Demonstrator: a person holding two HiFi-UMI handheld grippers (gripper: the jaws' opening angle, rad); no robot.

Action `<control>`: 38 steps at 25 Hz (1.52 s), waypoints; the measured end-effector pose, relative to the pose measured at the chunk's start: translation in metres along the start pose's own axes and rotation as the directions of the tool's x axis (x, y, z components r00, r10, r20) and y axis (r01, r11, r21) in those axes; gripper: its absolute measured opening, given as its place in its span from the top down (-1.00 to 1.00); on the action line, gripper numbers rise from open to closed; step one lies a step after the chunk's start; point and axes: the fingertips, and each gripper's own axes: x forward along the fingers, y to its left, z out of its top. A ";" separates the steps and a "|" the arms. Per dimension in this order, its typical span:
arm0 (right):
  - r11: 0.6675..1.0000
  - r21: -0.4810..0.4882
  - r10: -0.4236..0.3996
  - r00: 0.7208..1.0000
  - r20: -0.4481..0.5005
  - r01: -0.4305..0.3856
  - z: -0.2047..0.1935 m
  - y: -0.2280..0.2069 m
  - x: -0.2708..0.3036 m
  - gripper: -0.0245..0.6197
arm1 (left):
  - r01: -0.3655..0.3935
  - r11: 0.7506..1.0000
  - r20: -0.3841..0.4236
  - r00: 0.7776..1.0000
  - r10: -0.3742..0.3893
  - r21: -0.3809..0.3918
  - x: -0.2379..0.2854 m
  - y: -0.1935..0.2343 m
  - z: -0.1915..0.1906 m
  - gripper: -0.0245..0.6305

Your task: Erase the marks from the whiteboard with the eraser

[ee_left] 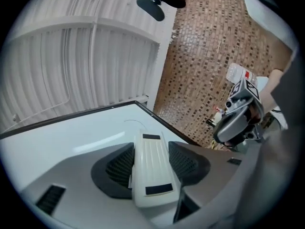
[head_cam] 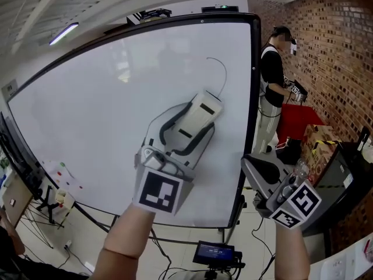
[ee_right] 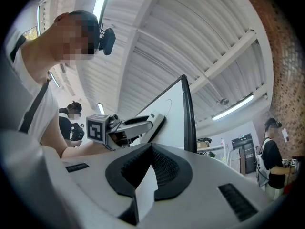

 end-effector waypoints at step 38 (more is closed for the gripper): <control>1.000 -0.013 0.019 1.000 0.021 -0.018 0.014 -0.001 -0.003 0.89 | 0.109 0.984 -0.043 0.994 -0.104 0.143 0.013 -0.029 0.007 0.19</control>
